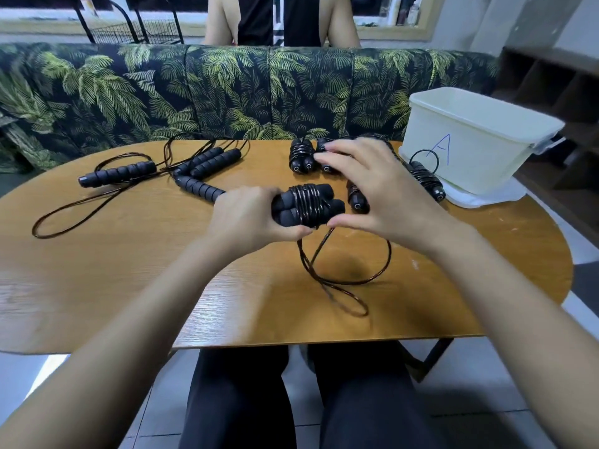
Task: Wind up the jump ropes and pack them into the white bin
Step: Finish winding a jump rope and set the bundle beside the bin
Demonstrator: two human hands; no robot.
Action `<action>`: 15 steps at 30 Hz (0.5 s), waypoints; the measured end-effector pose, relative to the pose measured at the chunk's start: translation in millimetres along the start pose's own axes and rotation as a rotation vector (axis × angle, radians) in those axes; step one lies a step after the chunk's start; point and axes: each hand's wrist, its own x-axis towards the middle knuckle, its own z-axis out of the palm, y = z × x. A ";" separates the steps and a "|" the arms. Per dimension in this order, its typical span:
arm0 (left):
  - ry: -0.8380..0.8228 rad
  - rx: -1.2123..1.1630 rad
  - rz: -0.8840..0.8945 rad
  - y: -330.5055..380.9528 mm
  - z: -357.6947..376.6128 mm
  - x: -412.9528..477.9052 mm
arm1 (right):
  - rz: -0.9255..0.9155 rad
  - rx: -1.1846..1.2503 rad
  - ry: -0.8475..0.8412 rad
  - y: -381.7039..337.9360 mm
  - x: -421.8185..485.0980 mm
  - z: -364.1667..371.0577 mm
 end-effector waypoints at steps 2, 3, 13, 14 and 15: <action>0.014 0.037 0.108 7.1 -8.7 5.4 | -0.055 -0.070 -0.177 8.2 14.2 -2.1; 0.025 0.057 0.150 9.9 -13.7 9.2 | -0.058 -0.041 -0.237 11.1 18.7 -0.4; 0.141 0.053 0.261 17.1 -58.0 46.4 | -0.052 0.113 -0.122 21.8 37.6 -9.8; 0.146 0.005 0.258 18.1 -58.2 50.2 | -0.058 0.068 -0.089 23.2 40.1 -12.8; 0.154 -0.049 0.245 18.7 -55.6 53.9 | -0.054 0.029 -0.059 26.1 42.1 -14.5</action>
